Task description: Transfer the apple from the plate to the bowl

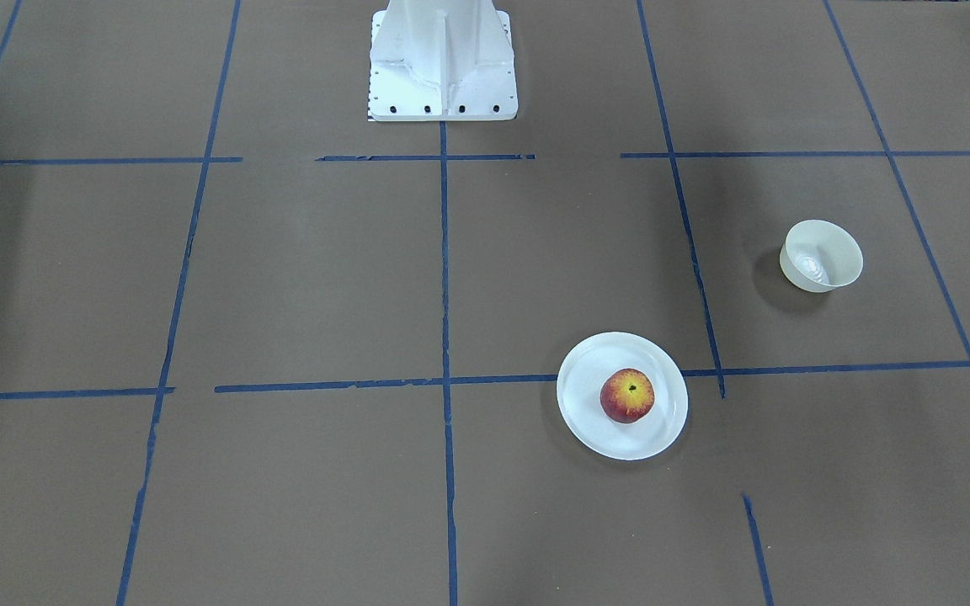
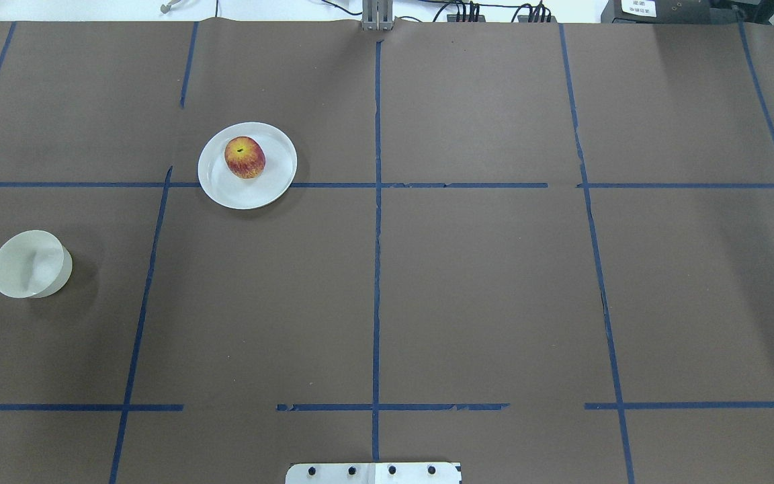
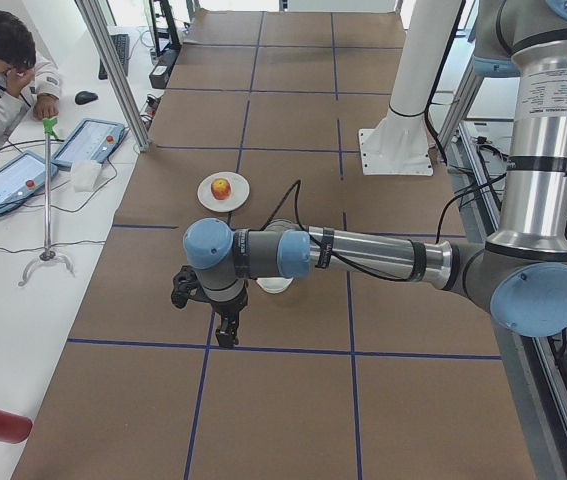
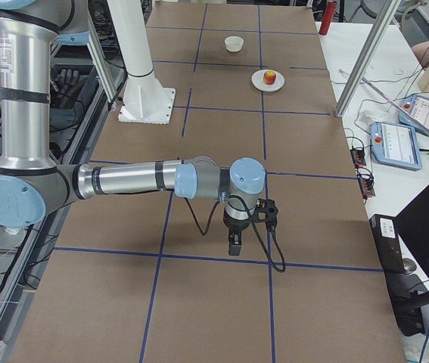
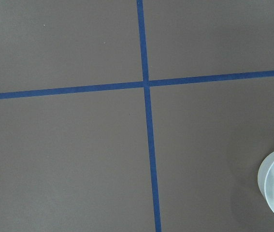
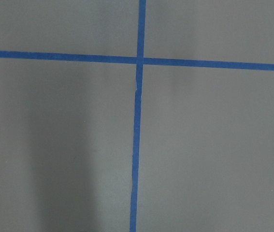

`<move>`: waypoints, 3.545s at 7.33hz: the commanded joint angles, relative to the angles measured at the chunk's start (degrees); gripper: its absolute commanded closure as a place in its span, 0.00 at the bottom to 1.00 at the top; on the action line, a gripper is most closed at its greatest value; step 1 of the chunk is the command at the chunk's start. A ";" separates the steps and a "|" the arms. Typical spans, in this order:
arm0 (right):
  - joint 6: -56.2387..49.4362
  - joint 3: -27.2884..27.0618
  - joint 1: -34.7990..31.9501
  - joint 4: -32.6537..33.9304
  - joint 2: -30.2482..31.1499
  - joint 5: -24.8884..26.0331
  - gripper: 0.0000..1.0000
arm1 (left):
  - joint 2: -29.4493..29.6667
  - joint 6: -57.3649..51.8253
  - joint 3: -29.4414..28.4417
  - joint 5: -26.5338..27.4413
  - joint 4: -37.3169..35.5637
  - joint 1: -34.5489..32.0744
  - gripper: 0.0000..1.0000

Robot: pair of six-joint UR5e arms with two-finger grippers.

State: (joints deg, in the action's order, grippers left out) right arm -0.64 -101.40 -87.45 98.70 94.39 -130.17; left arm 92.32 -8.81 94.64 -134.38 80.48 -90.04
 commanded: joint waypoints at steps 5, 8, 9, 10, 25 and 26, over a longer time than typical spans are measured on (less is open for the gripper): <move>0.02 0.06 0.00 0.00 0.00 0.00 0.00 | 1.36 2.72 2.39 -4.36 2.20 2.83 0.00; -0.06 0.06 0.00 0.00 0.00 0.00 0.00 | 6.08 37.87 4.85 -7.04 19.95 20.21 0.00; -0.06 0.06 0.00 0.00 0.00 0.00 0.00 | 11.51 45.90 4.76 -5.99 19.37 25.21 0.00; 0.02 -0.02 0.00 0.00 0.00 0.00 0.00 | 15.22 51.90 4.76 -1.89 19.11 29.09 0.00; 0.03 -0.02 0.00 0.00 0.00 0.00 0.00 | 41.53 75.51 -29.07 12.21 26.49 42.31 0.00; 0.03 -0.02 0.00 0.00 0.00 0.00 0.00 | 41.53 75.51 -29.51 12.21 27.10 42.49 0.00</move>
State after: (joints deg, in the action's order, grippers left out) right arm -0.62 -101.42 -87.45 98.70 94.39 -130.17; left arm 133.87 66.70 65.68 -122.54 107.09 -48.03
